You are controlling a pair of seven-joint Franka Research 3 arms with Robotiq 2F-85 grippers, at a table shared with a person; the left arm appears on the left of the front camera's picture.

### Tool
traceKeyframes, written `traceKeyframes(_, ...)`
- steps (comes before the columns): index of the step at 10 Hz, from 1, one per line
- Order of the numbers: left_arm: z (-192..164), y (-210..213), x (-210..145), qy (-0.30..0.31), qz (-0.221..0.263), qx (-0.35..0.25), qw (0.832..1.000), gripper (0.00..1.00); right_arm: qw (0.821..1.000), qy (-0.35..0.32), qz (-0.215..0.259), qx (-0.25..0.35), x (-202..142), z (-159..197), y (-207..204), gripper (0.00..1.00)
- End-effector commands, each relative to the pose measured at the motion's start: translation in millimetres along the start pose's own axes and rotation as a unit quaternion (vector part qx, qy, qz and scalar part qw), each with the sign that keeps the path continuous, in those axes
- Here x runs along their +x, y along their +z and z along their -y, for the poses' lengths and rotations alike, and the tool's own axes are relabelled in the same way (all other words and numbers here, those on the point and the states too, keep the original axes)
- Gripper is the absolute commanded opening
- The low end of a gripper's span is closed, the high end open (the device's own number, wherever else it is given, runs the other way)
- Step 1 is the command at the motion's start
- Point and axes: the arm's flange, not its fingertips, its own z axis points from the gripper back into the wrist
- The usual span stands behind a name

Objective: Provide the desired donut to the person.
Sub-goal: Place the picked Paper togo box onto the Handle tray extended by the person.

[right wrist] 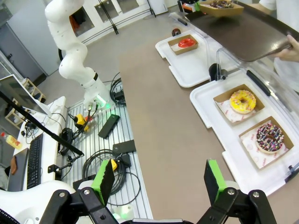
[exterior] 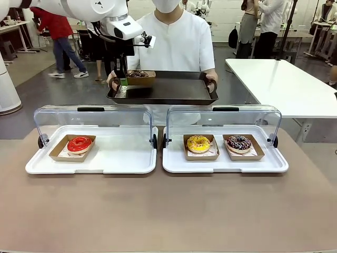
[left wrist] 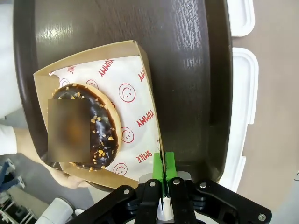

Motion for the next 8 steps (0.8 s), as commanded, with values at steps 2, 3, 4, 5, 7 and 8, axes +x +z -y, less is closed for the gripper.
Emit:
traceKeyframes(2, -21.3, -1.6, -2.7, -0.009, 0.002, -0.026, 1.000, 0.02, 1.000, 0.000, 0.006, 0.004, 0.1, -0.2, 0.6, 1.00)
traceKeyframes(3, -24.0, -5.9, -4.2, -0.014, 0.006, -0.034, 0.999, 0.02, 1.000, 0.000, 0.006, 0.004, 0.1, -0.2, 0.6, 1.00)
traceKeyframes(4, -23.9, -10.1, -5.6, -0.020, 0.002, -0.040, 0.999, 0.02, 1.000, 0.000, 0.006, 0.004, 0.1, -0.2, 0.6, 1.00)
traceKeyframes(5, -22.9, -12.6, -6.4, -0.023, 0.003, -0.042, 0.999, 0.02, 1.000, 0.000, 0.006, 0.004, 0.1, -0.2, 0.6, 1.00)
traceKeyframes(7, -22.7, -14.6, -5.7, -0.035, 0.003, -0.043, 0.998, 0.02, 1.000, 0.000, 0.006, 0.004, 0.1, -0.2, 0.6, 1.00)
traceKeyframes(8, -23.5, -15.3, -4.5, -0.037, 0.003, -0.047, 0.998, 0.51, 1.000, 0.000, 0.006, 0.004, 0.1, -0.2, 0.6, 1.00)
